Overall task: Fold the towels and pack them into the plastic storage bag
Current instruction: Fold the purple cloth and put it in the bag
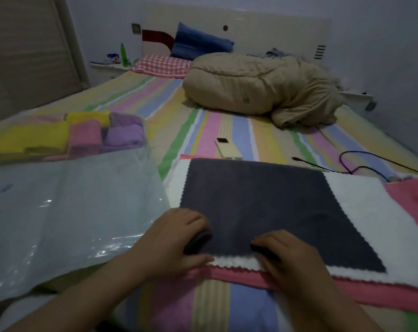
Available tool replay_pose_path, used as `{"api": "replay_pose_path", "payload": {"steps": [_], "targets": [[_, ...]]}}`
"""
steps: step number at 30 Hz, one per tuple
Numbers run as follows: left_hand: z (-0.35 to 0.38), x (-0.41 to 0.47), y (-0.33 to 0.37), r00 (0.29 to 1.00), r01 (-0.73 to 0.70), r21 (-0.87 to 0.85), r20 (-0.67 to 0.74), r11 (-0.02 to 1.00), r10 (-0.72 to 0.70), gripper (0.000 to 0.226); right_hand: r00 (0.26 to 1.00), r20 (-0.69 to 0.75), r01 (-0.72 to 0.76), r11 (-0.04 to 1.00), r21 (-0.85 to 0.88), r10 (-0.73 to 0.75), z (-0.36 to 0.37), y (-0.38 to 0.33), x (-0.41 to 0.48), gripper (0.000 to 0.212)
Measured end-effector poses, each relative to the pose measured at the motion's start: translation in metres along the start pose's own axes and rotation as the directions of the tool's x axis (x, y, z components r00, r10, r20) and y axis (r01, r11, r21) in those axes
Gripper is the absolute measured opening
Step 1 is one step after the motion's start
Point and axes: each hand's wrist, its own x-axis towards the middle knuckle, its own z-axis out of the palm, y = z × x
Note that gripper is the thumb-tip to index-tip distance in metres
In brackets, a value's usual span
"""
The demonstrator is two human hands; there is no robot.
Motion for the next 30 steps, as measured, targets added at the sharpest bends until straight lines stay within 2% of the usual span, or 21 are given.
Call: {"api": "replay_pose_path", "payload": {"steps": [5, 8, 11, 15, 17, 19, 22, 24, 26, 27, 30], "targets": [[0.012, -0.003, 0.009, 0.999, 0.053, 0.106, 0.003, 0.993, -0.054, 0.027, 1.000, -0.012, 0.013, 0.994, -0.110, -0.014, -0.007, 0.016, -0.015, 0.035], [0.008, -0.002, 0.007, 0.992, 0.128, 0.045, 0.007, 0.991, -0.128, 0.029, 0.993, -0.029, -0.119, 0.986, -0.120, 0.117, -0.021, 0.041, -0.027, 0.034], [0.004, -0.001, 0.002, 0.982, 0.183, -0.040, -0.038, 0.982, -0.184, 0.027, 0.961, -0.014, -0.277, 0.958, -0.080, 0.276, -0.038, 0.073, -0.041, 0.045], [-0.004, 0.004, -0.017, 0.953, 0.292, -0.050, -0.071, 0.955, -0.295, 0.021, 0.897, -0.054, -0.437, 0.899, 0.026, 0.438, -0.061, 0.105, -0.052, 0.030], [-0.011, 0.007, -0.026, 0.911, 0.385, -0.161, -0.093, 0.909, -0.402, 0.020, 0.865, -0.069, -0.486, 0.865, 0.126, 0.496, -0.068, 0.118, -0.054, 0.028], [-0.015, 0.015, -0.035, 0.868, 0.434, -0.345, -0.088, 0.833, -0.489, 0.003, 0.820, -0.055, -0.535, 0.796, 0.283, 0.570, -0.071, 0.133, -0.051, 0.026], [-0.014, 0.037, -0.045, 0.773, 0.453, -0.655, -0.050, 0.605, -0.632, 0.011, 0.754, -0.046, -0.538, 0.655, 0.530, 0.656, -0.073, 0.146, -0.034, 0.019], [-0.008, 0.054, -0.055, 0.696, 0.425, -0.800, -0.010, 0.424, -0.718, 0.008, 0.722, -0.052, -0.527, 0.597, 0.605, 0.690, -0.072, 0.150, -0.012, 0.011], [0.002, 0.073, -0.067, 0.621, 0.424, -0.852, 0.025, 0.308, -0.784, 0.007, 0.700, -0.073, -0.534, 0.589, 0.606, 0.710, -0.067, 0.158, 0.013, 0.006], [0.008, 0.084, -0.074, 0.592, 0.432, -0.852, 0.020, 0.296, -0.806, 0.009, 0.694, -0.093, -0.544, 0.604, 0.582, 0.714, -0.063, 0.164, 0.026, 0.006], [0.026, 0.115, -0.097, 0.502, 0.501, -0.791, -0.066, 0.352, -0.863, 0.015, 0.649, -0.140, -0.588, 0.610, 0.531, 0.748, -0.045, 0.191, 0.063, 0.021]]}}
